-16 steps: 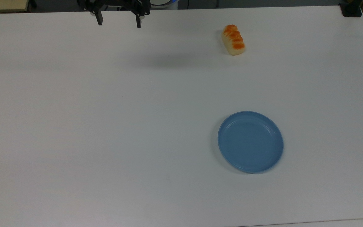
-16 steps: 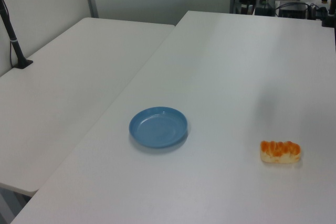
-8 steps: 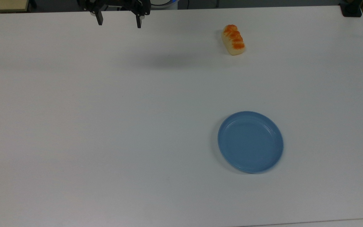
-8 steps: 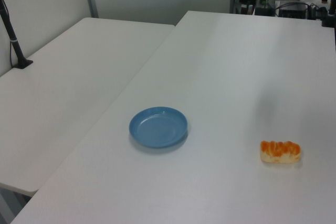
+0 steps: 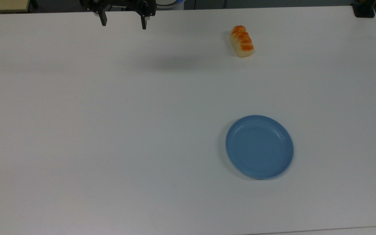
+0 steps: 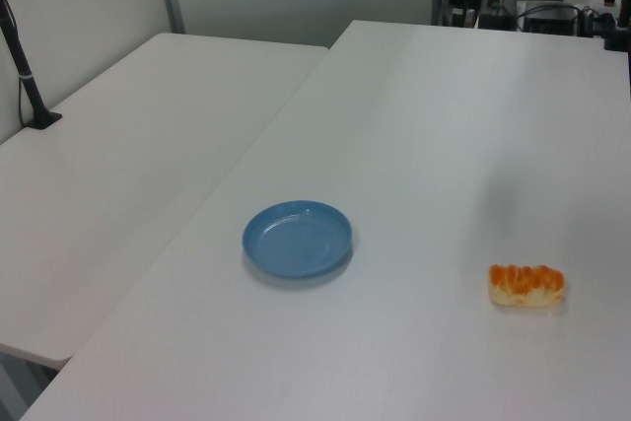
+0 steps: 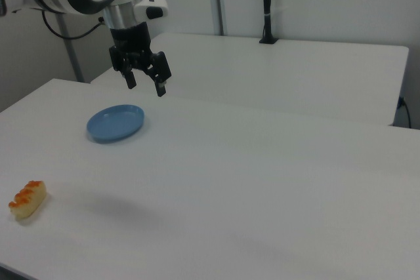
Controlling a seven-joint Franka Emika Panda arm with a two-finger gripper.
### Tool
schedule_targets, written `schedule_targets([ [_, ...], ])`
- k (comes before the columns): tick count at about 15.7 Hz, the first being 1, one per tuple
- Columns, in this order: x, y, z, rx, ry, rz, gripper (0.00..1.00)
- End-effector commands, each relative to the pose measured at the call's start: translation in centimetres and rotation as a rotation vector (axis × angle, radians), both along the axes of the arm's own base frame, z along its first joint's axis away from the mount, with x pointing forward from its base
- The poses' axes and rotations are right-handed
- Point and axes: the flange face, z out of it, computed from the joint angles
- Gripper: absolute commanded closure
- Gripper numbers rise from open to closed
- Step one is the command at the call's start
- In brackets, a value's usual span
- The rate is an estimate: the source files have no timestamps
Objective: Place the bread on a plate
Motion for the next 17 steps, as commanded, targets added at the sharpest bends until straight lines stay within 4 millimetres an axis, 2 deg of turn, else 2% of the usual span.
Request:
schedule_targets([
  [1,-0.2,0.8,0.2,-0.009,-0.007,-0.009,0.0],
  [12,-0.2,0.9,0.2,-0.028,0.0,0.009,0.0],
  [17,-0.4,2.0,-0.1,-0.027,0.015,0.034,0.0],
])
